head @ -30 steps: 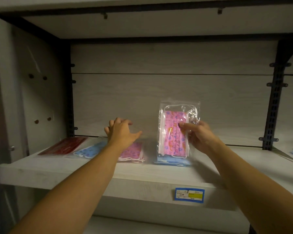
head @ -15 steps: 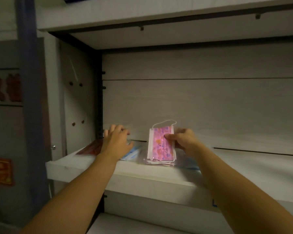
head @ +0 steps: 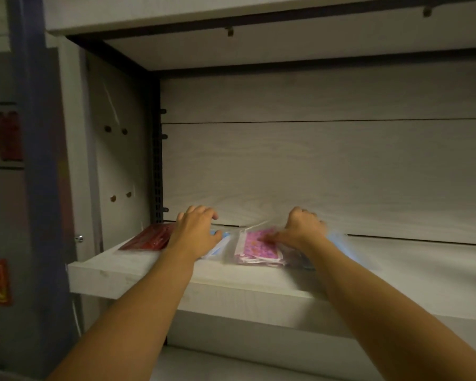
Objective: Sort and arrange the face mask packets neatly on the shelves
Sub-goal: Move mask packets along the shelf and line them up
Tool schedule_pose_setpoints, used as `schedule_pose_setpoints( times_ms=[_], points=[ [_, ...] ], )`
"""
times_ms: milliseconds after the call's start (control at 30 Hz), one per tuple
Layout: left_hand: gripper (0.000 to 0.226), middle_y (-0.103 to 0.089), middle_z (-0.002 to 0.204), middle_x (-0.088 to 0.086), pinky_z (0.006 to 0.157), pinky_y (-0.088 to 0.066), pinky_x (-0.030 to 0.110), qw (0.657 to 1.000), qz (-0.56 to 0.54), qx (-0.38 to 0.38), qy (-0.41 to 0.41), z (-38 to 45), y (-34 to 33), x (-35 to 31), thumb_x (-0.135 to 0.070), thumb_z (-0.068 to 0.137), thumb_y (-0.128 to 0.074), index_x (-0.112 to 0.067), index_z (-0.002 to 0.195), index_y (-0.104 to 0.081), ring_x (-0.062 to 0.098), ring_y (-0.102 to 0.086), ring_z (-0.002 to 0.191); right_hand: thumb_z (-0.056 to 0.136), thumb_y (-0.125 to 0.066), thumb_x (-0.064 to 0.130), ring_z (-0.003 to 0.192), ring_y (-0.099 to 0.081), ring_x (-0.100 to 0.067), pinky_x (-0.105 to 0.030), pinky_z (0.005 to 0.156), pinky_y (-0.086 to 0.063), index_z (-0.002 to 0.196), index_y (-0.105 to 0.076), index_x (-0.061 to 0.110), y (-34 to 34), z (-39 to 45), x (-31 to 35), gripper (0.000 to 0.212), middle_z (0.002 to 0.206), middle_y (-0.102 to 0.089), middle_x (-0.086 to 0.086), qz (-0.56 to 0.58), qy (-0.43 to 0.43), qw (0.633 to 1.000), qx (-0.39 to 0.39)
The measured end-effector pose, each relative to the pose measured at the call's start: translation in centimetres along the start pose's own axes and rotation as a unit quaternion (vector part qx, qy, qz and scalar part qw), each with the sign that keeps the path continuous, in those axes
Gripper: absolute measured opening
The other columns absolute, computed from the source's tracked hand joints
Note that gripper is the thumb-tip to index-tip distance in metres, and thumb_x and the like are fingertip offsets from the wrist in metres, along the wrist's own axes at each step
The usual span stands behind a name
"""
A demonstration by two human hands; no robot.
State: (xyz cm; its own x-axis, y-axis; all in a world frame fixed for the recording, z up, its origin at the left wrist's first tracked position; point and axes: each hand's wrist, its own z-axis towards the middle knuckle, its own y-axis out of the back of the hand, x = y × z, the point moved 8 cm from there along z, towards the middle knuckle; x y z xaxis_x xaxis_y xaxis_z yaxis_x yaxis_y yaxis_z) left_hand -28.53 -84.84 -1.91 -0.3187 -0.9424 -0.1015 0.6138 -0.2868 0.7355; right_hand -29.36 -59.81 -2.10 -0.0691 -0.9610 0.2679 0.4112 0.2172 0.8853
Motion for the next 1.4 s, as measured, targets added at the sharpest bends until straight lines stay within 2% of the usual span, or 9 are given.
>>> schedule_pose_setpoints(
  times_ms=[67,133,300,433,600,800,1033,1267,1400],
  points=[
    [0.037,-0.059,0.128,-0.005,0.105,-0.038,0.037,1.0,-0.008,0.007,0.001,0.0,-0.3,0.2,-0.04,0.093,-0.065,-0.024,0.126,-0.06,0.018,-0.048,0.124,0.052,-0.066,0.093,0.124,-0.05,-0.032,-0.043,0.101,-0.04,0.133,-0.047,0.012,0.5,-0.4,-0.1,0.117,0.133,-0.055,-0.01,-0.037,-0.015,0.999,-0.028],
    [0.036,-0.06,0.127,-0.005,0.105,-0.039,0.038,1.0,-0.013,0.009,-0.003,0.0,-0.4,0.1,-0.04,0.093,-0.065,-0.024,0.125,-0.06,0.018,-0.049,0.122,0.053,-0.063,0.095,0.126,-0.048,-0.032,-0.045,0.103,-0.038,0.137,-0.044,0.012,1.0,-0.6,0.1,0.119,0.136,-0.054,-0.011,-0.05,-0.013,0.997,-0.054],
    [0.034,-0.06,0.125,-0.006,0.102,-0.04,0.035,1.0,0.001,0.007,-0.011,0.0,-0.7,0.1,-0.04,0.094,-0.062,-0.024,0.124,-0.061,0.018,-0.05,0.12,0.085,-0.043,0.078,0.111,-0.06,-0.028,-0.042,0.096,-0.041,0.124,-0.053,0.017,3.2,-1.5,1.5,0.074,0.121,-0.064,-0.006,-0.019,0.061,0.983,-0.171],
    [0.029,-0.061,0.124,-0.006,0.099,-0.038,0.035,0.999,0.036,0.002,-0.025,0.1,-0.7,-0.4,-0.037,0.096,-0.056,-0.026,0.122,-0.06,0.019,-0.054,0.117,0.093,-0.046,0.065,0.107,-0.06,-0.029,-0.04,0.092,-0.048,0.12,-0.058,0.016,3.7,-2.3,1.2,0.058,0.12,-0.064,-0.007,-0.04,0.114,0.985,-0.124],
    [0.031,-0.066,0.123,-0.002,0.095,-0.038,0.037,0.986,0.159,-0.007,-0.055,0.5,0.9,-2.5,-0.032,0.1,-0.045,-0.024,0.126,-0.058,0.021,-0.063,0.11,0.095,-0.054,0.055,0.103,-0.061,-0.029,-0.042,0.087,-0.054,0.124,-0.057,0.014,5.5,-3.7,-1.8,0.051,0.12,-0.063,-0.008,-0.055,0.094,0.99,-0.093],
    [0.032,-0.066,0.124,0.005,0.085,-0.053,0.036,0.994,0.083,0.029,-0.068,1.2,2.5,-6.6,-0.031,0.097,-0.048,-0.018,0.122,-0.062,0.03,-0.064,0.106,0.095,-0.059,0.031,0.099,-0.061,-0.03,-0.046,0.088,-0.056,0.123,-0.056,0.012,9.1,-5.8,-7.2,0.034,0.12,-0.061,-0.012,-0.101,0.039,0.994,-0.024],
    [0.034,-0.063,0.13,0.001,0.09,-0.051,0.035,0.989,0.01,0.072,-0.127,1.0,4.1,-16.4,-0.039,0.097,-0.049,-0.022,0.124,-0.062,0.028,-0.061,0.112,0.093,-0.061,0.04,0.109,-0.06,-0.032,-0.045,0.093,-0.054,0.129,-0.056,0.013,13.0,-10.2,-12.2,0.045,0.127,-0.06,-0.011,-0.161,0.006,0.987,-0.004],
    [0.037,-0.063,0.126,0.005,0.091,-0.052,0.035,0.977,-0.012,0.146,-0.153,-2.4,4.1,-24.7,-0.04,0.095,-0.052,-0.022,0.125,-0.062,0.028,-0.061,0.11,0.099,-0.051,0.042,0.095,-0.06,-0.028,-0.044,0.086,-0.056,0.123,-0.056,0.011,16.3,-15.5,-17.3,0.04,0.116,-0.061,-0.011,-0.194,-0.008,0.981,0.007],
    [0.034,-0.062,0.122,0.003,0.089,-0.052,0.035,0.973,-0.011,0.169,-0.159,-5.0,4.6,-28.2,-0.037,0.095,-0.052,-0.02,0.124,-0.061,0.027,-0.062,0.105,0.098,-0.05,0.046,0.097,-0.061,-0.028,-0.043,0.086,-0.056,0.124,-0.056,0.012,17.6,-18.7,-20.2,0.043,0.118,-0.061,-0.008,-0.192,-0.016,0.981,0.005]
  ],
)
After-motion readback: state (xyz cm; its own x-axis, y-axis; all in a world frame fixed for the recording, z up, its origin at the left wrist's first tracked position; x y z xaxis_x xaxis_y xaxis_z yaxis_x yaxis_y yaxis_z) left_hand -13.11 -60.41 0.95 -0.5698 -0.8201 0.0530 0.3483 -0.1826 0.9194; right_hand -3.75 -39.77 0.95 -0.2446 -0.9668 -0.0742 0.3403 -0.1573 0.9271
